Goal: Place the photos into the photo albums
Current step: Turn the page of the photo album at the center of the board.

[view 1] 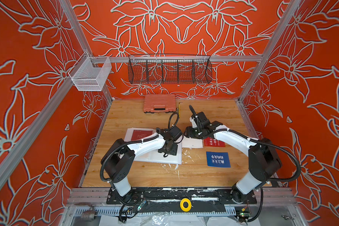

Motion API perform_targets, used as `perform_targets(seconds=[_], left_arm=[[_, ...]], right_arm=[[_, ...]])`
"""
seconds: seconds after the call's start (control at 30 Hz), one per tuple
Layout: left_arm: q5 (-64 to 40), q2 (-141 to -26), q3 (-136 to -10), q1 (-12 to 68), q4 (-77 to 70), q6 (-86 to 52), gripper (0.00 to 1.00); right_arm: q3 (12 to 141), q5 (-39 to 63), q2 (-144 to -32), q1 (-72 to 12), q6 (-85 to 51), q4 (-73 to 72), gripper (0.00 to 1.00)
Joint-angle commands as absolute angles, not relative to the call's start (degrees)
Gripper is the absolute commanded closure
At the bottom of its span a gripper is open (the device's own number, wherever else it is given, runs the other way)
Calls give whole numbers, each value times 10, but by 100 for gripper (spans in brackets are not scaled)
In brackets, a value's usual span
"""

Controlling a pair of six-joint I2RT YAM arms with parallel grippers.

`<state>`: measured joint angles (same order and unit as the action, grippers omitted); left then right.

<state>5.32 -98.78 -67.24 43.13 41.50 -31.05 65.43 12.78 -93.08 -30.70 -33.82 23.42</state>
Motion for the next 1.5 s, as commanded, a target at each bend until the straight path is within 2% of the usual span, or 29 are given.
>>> perform_targets(seconds=[0.0,0.47,1.47], left_arm=[[78,-1007,-693,450,431,-324,29],[93,-1057,-712,486,454,-337,32],[83,-1069,-700,486,436,-333,45]], right_arm=[[629,117,-902,-288,-338,228,43],[600,129,-865,-247,-329,231,43],[597,137,-873,-245,-332,221,44]])
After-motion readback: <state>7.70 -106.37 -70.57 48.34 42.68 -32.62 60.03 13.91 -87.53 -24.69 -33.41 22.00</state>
